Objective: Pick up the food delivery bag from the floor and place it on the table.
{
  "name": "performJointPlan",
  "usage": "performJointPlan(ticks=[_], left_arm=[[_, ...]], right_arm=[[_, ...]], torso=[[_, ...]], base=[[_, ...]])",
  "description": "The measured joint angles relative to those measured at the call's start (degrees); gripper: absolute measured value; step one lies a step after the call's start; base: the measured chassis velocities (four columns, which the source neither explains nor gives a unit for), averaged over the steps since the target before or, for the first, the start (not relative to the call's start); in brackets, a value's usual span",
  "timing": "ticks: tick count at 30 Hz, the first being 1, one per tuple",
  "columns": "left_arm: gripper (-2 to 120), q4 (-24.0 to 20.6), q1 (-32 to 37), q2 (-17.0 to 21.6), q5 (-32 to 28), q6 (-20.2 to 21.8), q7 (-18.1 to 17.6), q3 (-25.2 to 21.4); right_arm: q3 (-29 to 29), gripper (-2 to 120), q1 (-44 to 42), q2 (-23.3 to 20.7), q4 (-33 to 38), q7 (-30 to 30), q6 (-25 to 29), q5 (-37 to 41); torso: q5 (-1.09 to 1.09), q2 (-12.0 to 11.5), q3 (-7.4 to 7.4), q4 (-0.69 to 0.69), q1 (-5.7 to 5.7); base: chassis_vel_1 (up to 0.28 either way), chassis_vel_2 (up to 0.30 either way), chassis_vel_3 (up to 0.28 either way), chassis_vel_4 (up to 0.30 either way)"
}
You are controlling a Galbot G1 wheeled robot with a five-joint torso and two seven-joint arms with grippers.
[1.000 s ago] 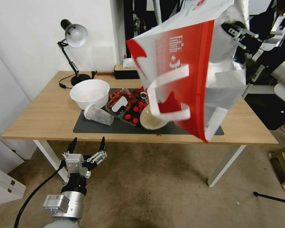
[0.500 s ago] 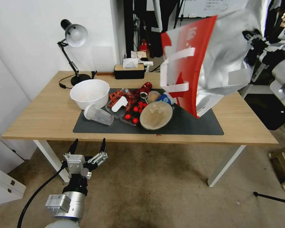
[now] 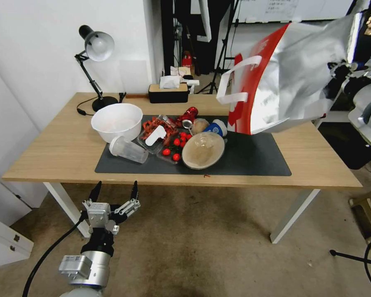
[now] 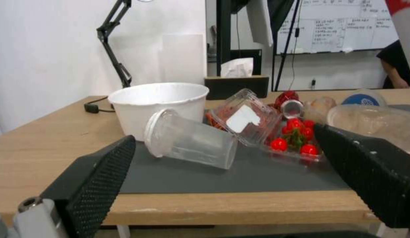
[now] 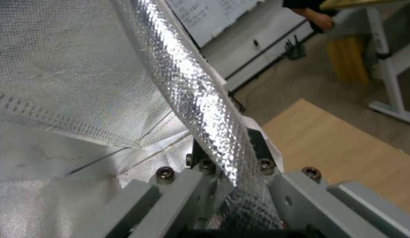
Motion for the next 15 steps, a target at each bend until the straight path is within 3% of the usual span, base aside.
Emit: performJointPlan(ticks=[15], left_arm=[[100,0.02,-0.12,-0.11,0.37,0.0,-0.01,0.03]], right_arm=[[0.6,0,-0.41,1.05,1.55,12.11,-5.92,5.42]], torso=[[-0.01,0.0,0.0,0.0,0.0]], base=[[0.0,0.0,0.0,0.0]])
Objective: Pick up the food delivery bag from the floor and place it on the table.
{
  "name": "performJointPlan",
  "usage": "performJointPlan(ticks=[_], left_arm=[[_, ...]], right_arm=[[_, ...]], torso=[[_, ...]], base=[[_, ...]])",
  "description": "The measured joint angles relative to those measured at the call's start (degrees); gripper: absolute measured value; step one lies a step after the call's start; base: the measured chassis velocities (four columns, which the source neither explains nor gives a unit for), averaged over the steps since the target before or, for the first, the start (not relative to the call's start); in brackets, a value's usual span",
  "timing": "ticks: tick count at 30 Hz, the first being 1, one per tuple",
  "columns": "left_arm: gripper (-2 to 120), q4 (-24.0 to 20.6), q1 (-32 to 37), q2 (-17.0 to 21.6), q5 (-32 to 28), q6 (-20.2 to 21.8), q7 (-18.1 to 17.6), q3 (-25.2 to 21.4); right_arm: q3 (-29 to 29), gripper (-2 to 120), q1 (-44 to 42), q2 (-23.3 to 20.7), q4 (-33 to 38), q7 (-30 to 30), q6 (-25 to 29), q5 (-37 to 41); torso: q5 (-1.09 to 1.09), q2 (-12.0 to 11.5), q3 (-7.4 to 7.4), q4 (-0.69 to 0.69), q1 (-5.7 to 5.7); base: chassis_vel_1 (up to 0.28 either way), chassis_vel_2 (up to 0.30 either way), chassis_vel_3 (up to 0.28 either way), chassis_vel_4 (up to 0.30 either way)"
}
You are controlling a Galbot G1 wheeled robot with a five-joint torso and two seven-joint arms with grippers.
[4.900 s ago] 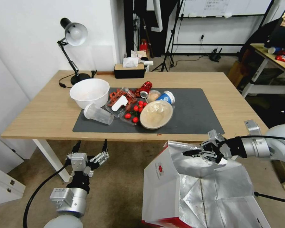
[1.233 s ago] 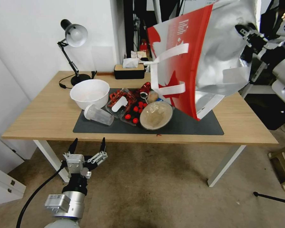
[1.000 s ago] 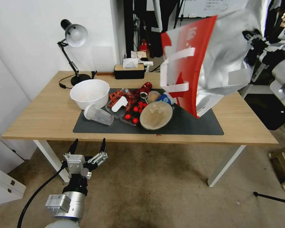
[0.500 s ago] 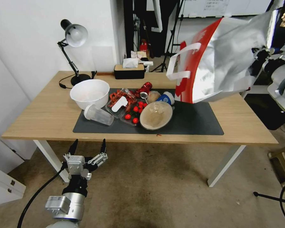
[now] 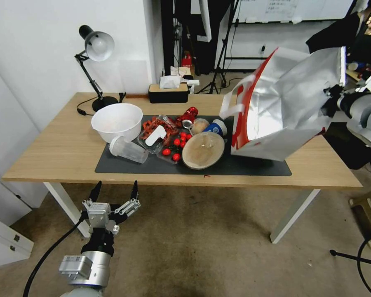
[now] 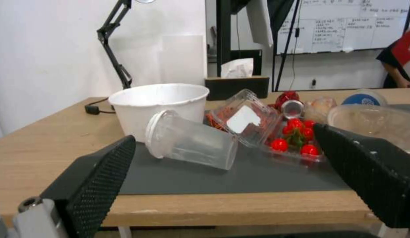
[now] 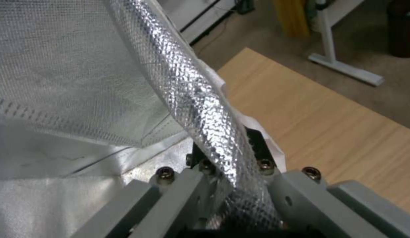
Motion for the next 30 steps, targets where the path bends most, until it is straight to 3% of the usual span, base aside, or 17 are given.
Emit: performJointPlan(ticks=[13,30], left_arm=[[100,-0.16,0.1,0.16,0.09,-0.02,-0.04,-0.21],[100,0.84,-0.69,-0.06,0.31,-0.02,-0.36,-0.07]], right_arm=[[-0.62,0,0.74,1.17,-0.4,5.83,-2.25,1.65],[-8.63,0,6.1,4.23,-3.78,7.64,-5.22,-1.06]], torso=[[0.01,0.0,0.0,0.0,0.0],[0.0,0.0,0.0,0.0,0.0]], base=[[0.0,0.0,0.0,0.0],[0.0,0.0,0.0,0.0]])
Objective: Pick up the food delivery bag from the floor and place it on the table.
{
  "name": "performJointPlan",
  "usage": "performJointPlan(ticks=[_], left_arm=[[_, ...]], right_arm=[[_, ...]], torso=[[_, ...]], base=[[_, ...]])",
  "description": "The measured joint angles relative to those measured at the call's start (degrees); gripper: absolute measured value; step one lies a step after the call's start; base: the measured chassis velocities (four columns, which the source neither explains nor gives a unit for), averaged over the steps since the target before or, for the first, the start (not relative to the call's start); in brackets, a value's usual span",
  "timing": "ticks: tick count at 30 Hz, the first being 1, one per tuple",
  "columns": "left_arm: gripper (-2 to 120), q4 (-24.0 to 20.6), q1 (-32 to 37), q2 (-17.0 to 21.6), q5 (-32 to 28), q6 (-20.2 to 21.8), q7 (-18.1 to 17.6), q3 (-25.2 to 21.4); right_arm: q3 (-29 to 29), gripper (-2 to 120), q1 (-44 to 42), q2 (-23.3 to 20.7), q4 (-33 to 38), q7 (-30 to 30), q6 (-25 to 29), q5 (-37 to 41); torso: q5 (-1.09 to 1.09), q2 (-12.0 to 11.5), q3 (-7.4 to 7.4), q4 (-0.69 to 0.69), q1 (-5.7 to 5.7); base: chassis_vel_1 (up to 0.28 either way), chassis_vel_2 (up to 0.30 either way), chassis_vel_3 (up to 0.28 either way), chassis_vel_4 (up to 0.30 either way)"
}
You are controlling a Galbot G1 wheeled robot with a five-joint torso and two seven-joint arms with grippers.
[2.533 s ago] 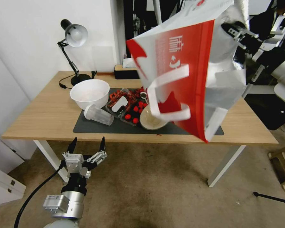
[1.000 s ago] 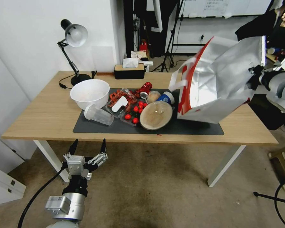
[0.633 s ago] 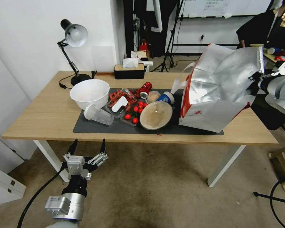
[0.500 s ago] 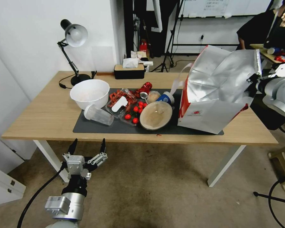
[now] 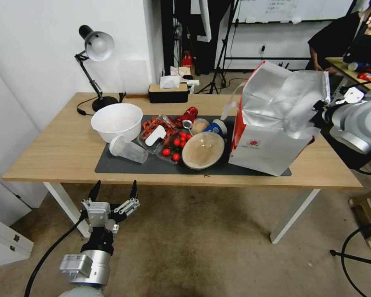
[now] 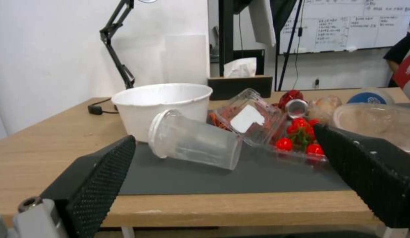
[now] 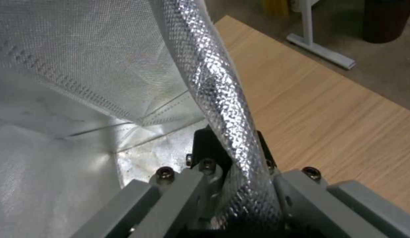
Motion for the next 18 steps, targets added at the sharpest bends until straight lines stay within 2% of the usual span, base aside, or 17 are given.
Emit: performJointPlan(ticks=[10,12,14,16,17,18], left_arm=[[100,0.48,-0.31,0.07,-0.01,0.08,-0.05,0.11],[100,0.59,-0.37,0.08,-0.01,0.08,-0.06,0.15],[100,0.86,-0.55,0.17,-0.06,0.11,-0.06,0.16],[100,0.96,-0.61,0.22,-0.09,0.14,-0.06,0.17],[100,1.05,-0.73,0.29,-0.16,0.17,-0.06,0.17],[100,1.05,-0.73,0.29,-0.16,0.17,-0.06,0.17]], right_arm=[[-1.31,0,1.52,0.3,-1.76,-1.11,-0.6,-0.92],[-1.56,6,1.83,0.31,-2.14,-1.16,-0.67,-1.18],[-2.11,18,2.25,0.42,-2.5,-1.4,-0.91,-1.84],[-2.39,21,2.54,0.54,-2.6,-1.37,-0.93,-1.96],[-2.71,28,2.99,0.71,-2.8,-1.28,-1.01,-1.96],[-2.71,28,2.99,0.71,-2.8,-1.28,-1.01,-1.96]], torso=[[0.01,0.0,0.0,0.0,0.0],[0.0,0.0,0.0,0.0,0.0],[0.0,0.0,0.0,-0.01,0.0],[0.0,0.0,0.0,0.0,0.0],[0.0,0.0,0.0,0.0,0.0],[0.0,0.0,0.0,0.0,0.0]], base=[[0.0,0.0,0.0,0.0],[0.0,0.0,0.0,0.0],[0.0,0.0,0.0,0.0],[0.0,0.0,0.0,0.0],[0.0,0.0,0.0,0.0],[0.0,0.0,0.0,0.0]])
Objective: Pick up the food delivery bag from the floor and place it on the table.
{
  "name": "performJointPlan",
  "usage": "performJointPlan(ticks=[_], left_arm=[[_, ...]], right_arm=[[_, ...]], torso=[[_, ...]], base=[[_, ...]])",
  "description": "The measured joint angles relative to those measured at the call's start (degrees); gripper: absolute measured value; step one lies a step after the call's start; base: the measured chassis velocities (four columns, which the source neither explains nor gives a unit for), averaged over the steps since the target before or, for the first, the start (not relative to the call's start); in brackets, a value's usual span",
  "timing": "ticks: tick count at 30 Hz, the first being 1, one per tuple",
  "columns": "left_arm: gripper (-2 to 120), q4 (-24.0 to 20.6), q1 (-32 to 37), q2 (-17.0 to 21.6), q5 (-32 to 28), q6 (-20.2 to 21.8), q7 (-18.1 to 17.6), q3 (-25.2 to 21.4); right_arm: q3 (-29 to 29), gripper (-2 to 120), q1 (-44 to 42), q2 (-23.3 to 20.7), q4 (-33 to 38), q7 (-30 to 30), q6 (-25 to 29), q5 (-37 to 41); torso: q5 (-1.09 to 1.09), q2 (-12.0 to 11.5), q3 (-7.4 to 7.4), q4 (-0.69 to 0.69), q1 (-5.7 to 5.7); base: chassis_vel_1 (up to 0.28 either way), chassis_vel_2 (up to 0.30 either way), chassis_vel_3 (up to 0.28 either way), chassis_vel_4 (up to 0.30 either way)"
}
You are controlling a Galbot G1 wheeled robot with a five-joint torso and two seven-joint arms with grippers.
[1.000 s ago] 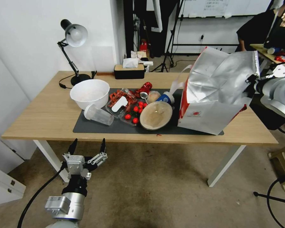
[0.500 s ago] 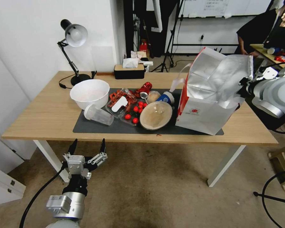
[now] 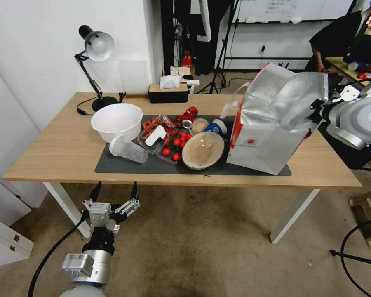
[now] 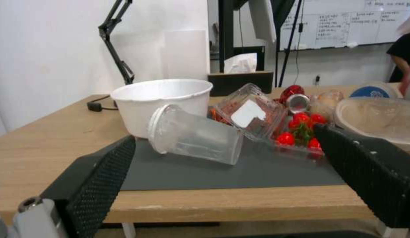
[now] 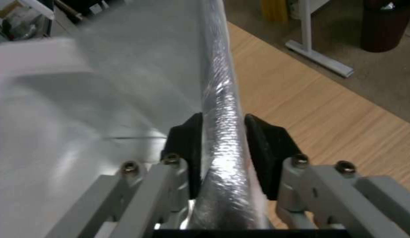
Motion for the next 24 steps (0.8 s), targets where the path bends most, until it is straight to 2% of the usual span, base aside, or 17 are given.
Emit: performJointPlan(ticks=[4,5,8,9,12,13,16,17,19,24], left_arm=[[100,0.41,-0.32,0.1,-0.16,0.11,-0.01,0.02],[100,0.41,-0.32,0.1,-0.16,0.11,-0.01,0.02],[100,0.73,-0.43,0.1,-0.17,0.11,-0.03,0.13],[100,0.73,-0.43,0.1,-0.17,0.11,-0.03,0.13],[100,0.84,-0.59,0.21,-0.25,0.11,-0.05,0.14],[100,0.84,-0.59,0.21,-0.25,0.11,-0.05,0.14],[100,0.88,-0.68,0.42,-0.41,0.11,-0.08,0.06],[100,0.88,-0.68,0.42,-0.41,0.11,-0.08,0.06],[100,0.88,-0.68,0.45,-0.44,0.11,-0.11,0.04],[100,0.86,-0.65,0.46,-0.51,0.11,-0.16,0.04]], right_arm=[[-0.7,46,0.89,0.24,-0.49,-0.13,-0.27,0.06],[-0.7,46,0.89,0.24,-0.49,-0.13,-0.27,0.06],[-1.13,60,1.23,0.47,-0.72,-0.58,-0.5,-0.37],[-1.13,60,1.23,0.47,-0.72,-0.58,-0.5,-0.37],[-1.57,75,1.92,0.52,-0.81,-0.72,-0.67,-0.74],[-1.57,75,1.92,0.52,-0.81,-0.72,-0.67,-0.74],[-2.06,89,3.08,0.46,-0.72,-0.6,-0.71,-1.34],[-2.06,89,3.08,0.46,-0.72,-0.6,-0.71,-1.34],[-2.11,98,3.54,0.24,-0.56,-0.39,-0.74,-1.4],[-1.99,100,3.66,-0.5,0.18,0.05,-0.89,-1.4]], torso=[[-0.01,0.0,0.0,-0.01,0.0],[-0.01,0.0,0.0,-0.01,0.0],[0.0,0.0,0.0,0.0,0.0],[0.0,0.0,0.0,0.0,0.0],[0.0,0.0,0.0,0.0,0.0],[0.0,0.0,0.0,0.0,0.0],[0.0,0.0,0.0,0.0,0.0],[0.0,0.0,0.0,0.0,0.0],[-0.01,0.0,0.0,0.0,0.0],[0.0,0.0,0.0,0.0,0.0]], base=[[0.0,0.0,0.0,0.0],[0.0,0.0,0.0,0.0],[0.0,0.0,0.0,0.0],[0.0,0.0,0.0,0.0],[0.0,0.0,0.0,0.0],[0.0,0.0,0.0,0.0],[0.0,0.0,0.0,0.0],[0.0,0.0,0.0,0.0],[0.0,0.0,0.0,0.0],[0.0,0.0,0.0,0.0]])
